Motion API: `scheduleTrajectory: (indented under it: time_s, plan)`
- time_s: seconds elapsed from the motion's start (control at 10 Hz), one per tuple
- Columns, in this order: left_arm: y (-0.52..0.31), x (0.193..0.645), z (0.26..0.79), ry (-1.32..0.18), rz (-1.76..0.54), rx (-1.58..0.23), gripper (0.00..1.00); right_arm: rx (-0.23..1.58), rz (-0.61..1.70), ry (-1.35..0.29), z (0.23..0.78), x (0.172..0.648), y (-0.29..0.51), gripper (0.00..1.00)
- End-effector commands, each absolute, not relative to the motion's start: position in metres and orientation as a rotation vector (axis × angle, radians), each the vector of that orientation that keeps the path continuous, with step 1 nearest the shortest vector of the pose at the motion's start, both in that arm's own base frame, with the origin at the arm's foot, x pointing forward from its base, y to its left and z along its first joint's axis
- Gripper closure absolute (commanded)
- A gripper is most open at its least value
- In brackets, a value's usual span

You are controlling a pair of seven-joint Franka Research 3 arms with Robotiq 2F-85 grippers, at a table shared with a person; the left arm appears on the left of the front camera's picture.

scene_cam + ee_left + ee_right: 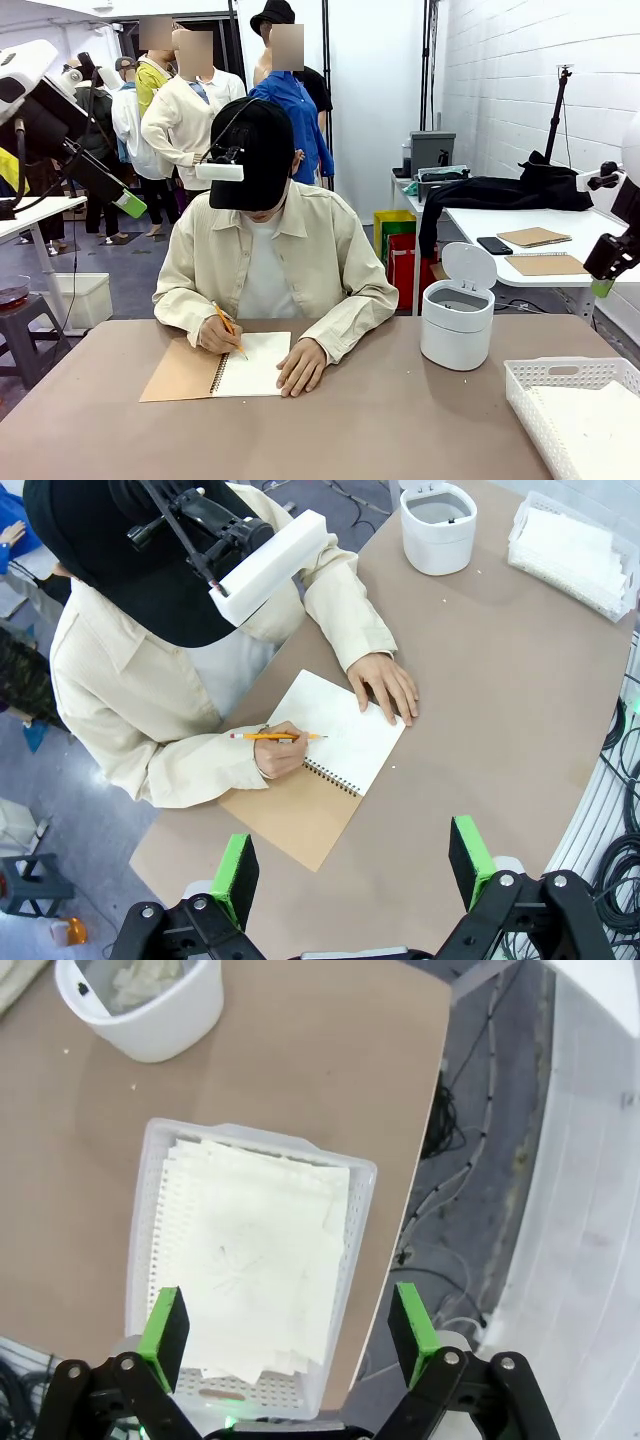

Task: Sort the paper based on its condition.
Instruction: If a person hands you a paper, place it in the Organizing basket , and if it's crumpled, put it in the Trash can.

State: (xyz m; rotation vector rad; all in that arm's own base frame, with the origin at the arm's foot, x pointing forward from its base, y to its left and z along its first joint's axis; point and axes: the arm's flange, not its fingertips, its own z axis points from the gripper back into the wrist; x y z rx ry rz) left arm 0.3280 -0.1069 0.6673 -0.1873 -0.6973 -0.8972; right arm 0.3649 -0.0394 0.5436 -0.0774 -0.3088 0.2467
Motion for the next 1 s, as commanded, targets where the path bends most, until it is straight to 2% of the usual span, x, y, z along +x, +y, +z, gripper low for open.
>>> scheduleTrajectory:
  time_s: [0.0, 0.4, 0.8, 0.9]
  plan:
    - [-0.107, 0.329, 0.668, -0.701, -0.892, -0.188, 0.0, -0.095, 0.227, -0.281, 0.539, 0.373, -0.045, 0.0]
    - [-0.107, 0.329, 0.668, -0.701, -0.892, -0.188, 0.0, -0.079, 0.237, -0.29, 0.538, 0.369, -0.043, 0.0]
    - [-0.107, 0.329, 0.668, -0.701, -0.892, -0.188, 0.0, 0.075, 0.573, -0.305, 0.583, 0.339, 0.034, 0.0]
    - [-0.107, 0.329, 0.668, -0.701, -0.892, -0.188, 0.0, 0.117, 0.647, -0.353, 0.598, 0.336, 0.052, 0.0]
